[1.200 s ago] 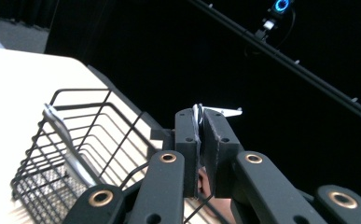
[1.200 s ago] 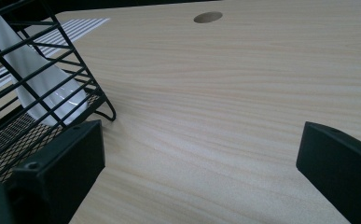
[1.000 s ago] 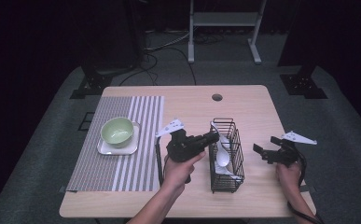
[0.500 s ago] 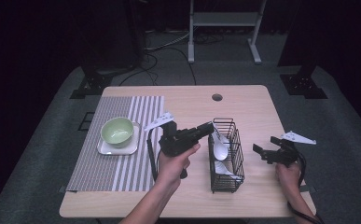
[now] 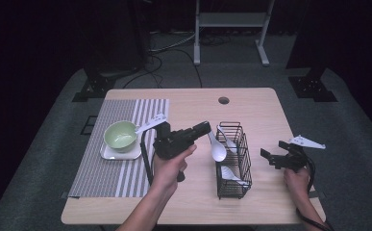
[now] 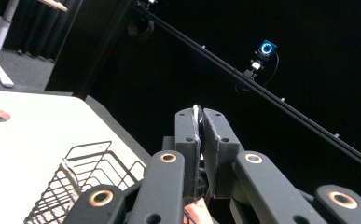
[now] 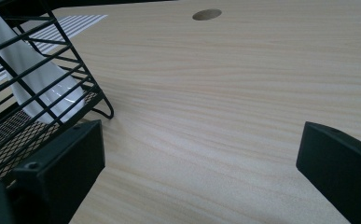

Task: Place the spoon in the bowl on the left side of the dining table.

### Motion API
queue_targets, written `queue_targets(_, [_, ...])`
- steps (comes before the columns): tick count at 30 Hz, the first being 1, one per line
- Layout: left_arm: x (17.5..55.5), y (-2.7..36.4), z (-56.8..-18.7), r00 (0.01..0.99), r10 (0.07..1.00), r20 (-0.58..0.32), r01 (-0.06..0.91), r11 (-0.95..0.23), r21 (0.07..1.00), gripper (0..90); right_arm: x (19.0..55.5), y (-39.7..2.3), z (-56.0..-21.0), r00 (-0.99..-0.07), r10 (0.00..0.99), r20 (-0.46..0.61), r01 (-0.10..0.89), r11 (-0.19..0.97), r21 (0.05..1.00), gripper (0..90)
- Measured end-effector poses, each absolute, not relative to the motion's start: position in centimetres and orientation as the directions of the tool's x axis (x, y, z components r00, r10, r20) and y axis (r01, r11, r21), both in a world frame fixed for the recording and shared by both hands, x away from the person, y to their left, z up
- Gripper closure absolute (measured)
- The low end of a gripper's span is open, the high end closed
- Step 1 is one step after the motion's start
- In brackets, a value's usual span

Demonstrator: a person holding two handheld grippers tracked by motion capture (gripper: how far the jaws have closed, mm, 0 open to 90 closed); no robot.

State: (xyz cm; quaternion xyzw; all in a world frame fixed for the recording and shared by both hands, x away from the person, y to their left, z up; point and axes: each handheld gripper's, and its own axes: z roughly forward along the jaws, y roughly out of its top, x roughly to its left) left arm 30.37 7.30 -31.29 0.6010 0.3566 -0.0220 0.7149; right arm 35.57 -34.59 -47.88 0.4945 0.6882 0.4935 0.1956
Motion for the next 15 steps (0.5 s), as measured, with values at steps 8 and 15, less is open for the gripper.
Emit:
queue_targets(8, [30.6,9.1,-32.2,0.715,0.412,-0.566,0.472,0.313,0.824,84.8,35.6,-34.6,-47.9,-0.434,0.874,0.219,0.487,0.023,0.873,0.0])
queue_targets(15, [30.8,10.7,-33.3,0.687,0.421,-0.592,0.483,0.345,0.805,84.8,35.5,-34.6,-47.9,-0.433,0.876,0.213,0.487,0.028,0.873,0.0])
